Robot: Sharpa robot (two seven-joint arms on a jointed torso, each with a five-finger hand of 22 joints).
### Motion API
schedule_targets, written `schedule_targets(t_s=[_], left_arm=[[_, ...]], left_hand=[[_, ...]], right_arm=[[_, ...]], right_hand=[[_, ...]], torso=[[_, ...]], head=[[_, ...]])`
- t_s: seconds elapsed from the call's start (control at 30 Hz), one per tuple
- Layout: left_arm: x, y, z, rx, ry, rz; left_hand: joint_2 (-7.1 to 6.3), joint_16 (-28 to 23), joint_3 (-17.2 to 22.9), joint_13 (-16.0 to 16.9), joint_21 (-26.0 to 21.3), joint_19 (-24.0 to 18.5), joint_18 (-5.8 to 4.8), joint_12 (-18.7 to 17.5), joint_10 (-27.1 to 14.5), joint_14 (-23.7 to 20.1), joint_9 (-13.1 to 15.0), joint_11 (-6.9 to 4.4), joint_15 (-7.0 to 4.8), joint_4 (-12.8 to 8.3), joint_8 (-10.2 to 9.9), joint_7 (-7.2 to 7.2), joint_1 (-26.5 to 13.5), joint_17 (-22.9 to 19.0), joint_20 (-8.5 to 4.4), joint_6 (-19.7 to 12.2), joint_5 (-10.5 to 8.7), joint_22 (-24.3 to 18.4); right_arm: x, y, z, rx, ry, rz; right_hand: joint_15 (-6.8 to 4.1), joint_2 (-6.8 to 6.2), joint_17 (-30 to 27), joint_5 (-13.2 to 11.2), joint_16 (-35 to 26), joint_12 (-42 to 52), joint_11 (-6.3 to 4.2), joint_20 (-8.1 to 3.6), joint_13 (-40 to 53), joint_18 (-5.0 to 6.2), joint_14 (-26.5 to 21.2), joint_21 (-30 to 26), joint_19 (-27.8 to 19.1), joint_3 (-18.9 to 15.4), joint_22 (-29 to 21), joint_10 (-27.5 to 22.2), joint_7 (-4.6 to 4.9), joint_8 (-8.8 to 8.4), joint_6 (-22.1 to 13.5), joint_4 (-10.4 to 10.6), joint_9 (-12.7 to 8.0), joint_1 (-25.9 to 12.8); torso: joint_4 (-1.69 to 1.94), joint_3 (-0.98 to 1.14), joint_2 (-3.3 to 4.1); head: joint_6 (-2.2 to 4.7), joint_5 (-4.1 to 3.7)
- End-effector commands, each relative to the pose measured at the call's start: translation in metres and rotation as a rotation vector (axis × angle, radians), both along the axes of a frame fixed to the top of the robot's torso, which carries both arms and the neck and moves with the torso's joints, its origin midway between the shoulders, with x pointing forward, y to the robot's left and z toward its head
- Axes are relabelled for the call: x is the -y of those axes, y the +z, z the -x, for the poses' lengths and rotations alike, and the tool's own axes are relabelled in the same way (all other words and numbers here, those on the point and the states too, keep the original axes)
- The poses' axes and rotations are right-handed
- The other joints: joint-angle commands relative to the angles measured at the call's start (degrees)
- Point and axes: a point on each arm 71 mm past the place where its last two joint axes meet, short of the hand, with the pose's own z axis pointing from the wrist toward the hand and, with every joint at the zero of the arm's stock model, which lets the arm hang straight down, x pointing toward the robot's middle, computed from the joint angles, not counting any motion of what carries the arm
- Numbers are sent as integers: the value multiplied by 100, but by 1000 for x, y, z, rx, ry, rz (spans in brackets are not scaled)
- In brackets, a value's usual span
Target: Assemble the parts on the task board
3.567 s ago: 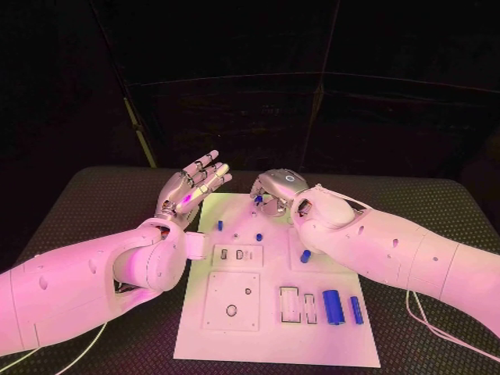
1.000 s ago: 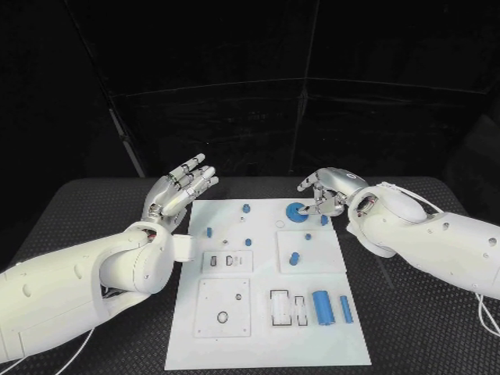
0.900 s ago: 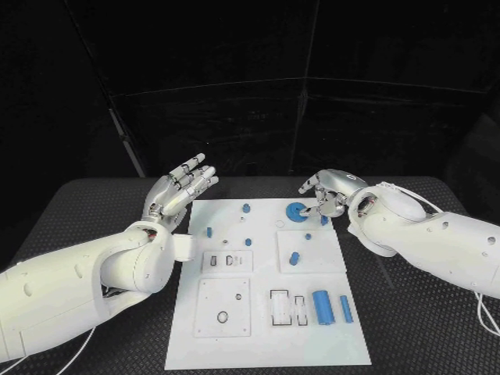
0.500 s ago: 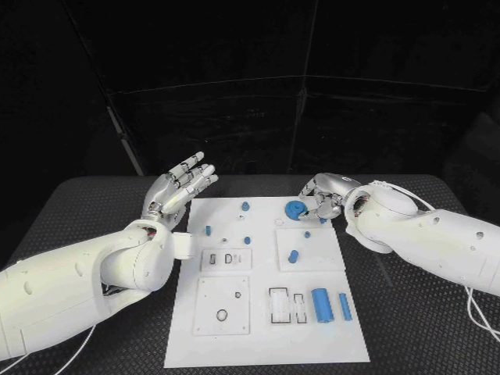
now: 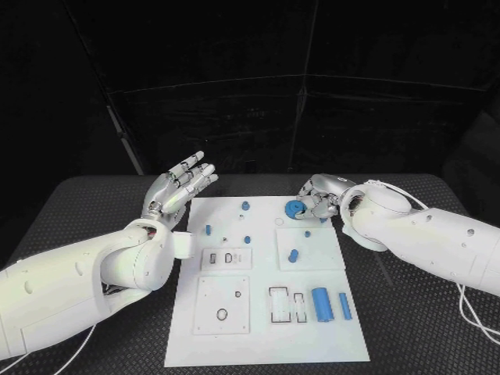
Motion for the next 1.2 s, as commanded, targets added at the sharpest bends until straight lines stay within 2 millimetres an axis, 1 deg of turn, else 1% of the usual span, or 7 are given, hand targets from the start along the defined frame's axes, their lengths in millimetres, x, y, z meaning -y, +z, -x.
schedule_targets(t_s=[0.03, 0.5, 0.57, 0.7, 0.93, 1.13, 1.2], left_arm=[[1, 2, 0, 15, -7, 6], [1, 2, 0, 13, -8, 7], [1, 2, 0, 12, -8, 6], [1, 2, -1, 11, -7, 5], [1, 2, 0, 11, -9, 6], [1, 2, 0, 13, -17, 11], [1, 2, 0, 14, -19, 13]], left_hand=[[13, 17, -2, -3, -29, -37, 64, 21, -40, -39, 5, 3, 10, -30, 15, 876, 40, -5, 9, -5, 8, -5], [13, 17, -2, -3, -29, -37, 64, 21, -40, -39, 5, 3, 10, -30, 15, 876, 40, -5, 9, -5, 8, -5], [13, 17, -2, -3, -29, -37, 64, 21, -40, -39, 5, 3, 10, -30, 15, 876, 40, -5, 9, -5, 8, -5], [17, 17, 1, -2, -30, -40, 63, 22, -36, -43, 5, 4, 10, -37, 15, 876, 41, -6, 9, -5, 8, -6], [20, 20, 3, 1, -32, -47, 63, 25, -16, -29, 6, 5, 10, -37, 17, 876, 39, -5, 9, 10, 8, -8], [65, 79, 20, 26, -23, -37, 68, 69, 214, 111, 19, 4, 2, -63, 39, 877, 15, 14, 8, 125, 6, -9], [90, 164, 33, 57, 26, 73, 89, 131, 513, 333, 32, -13, -20, -88, 62, 878, 14, 47, 6, 245, 7, 12]], right_arm=[[-1, 0, -1, -14, 7, -1], [-3, 0, -2, 0, 9, 3], [-4, 0, -2, 15, 12, 13], [-7, 2, -2, 54, 32, 31], [-12, 7, -1, 105, 54, 23], [-16, 11, 2, 152, 74, 15], [-18, 12, 2, 165, 78, 13]], right_hand=[[11, 109, 520, 107, 43, 152, -6, -11, 196, -116, 420, 56, 65, 46, 75, 106, -8, 46, 77, -25, 10, 4], [-24, 294, 654, 178, 90, 465, -52, -42, 624, -138, 441, 155, 115, 103, 222, 299, -60, 173, 358, -156, 17, 150], [-36, 321, 692, 144, 102, 514, -66, -51, 693, -144, 448, 178, 129, 145, 260, 333, -76, 209, 444, -239, 22, 255], [-78, 429, 771, -204, 126, 635, -117, -84, 863, -157, 462, 230, 165, 286, 348, 430, -139, 306, 698, -354, 36, 401], [-130, 486, 822, -183, 141, 671, -178, -127, 926, -167, 471, 271, 194, 379, 414, 469, -213, 374, 927, -408, 42, 425], [-167, 494, 860, -147, 151, 688, -219, -160, 962, -175, 478, 298, 215, 418, 464, 493, -261, 399, 1057, -434, 45, 412], [-173, 497, 869, -143, 154, 696, -225, -166, 974, -178, 480, 305, 221, 425, 476, 501, -268, 401, 1074, -439, 45, 410]], torso=[[1, 4, 1], [2, 7, -1], [1, 7, -1], [1, 8, 1], [-2, 7, 0], [2, 8, -1], [3, 8, 1]], head=[[-8, 9], [-6, 6], [1, 21], [24, 47], [4, 38], [-2, 30], [-2, 29]])
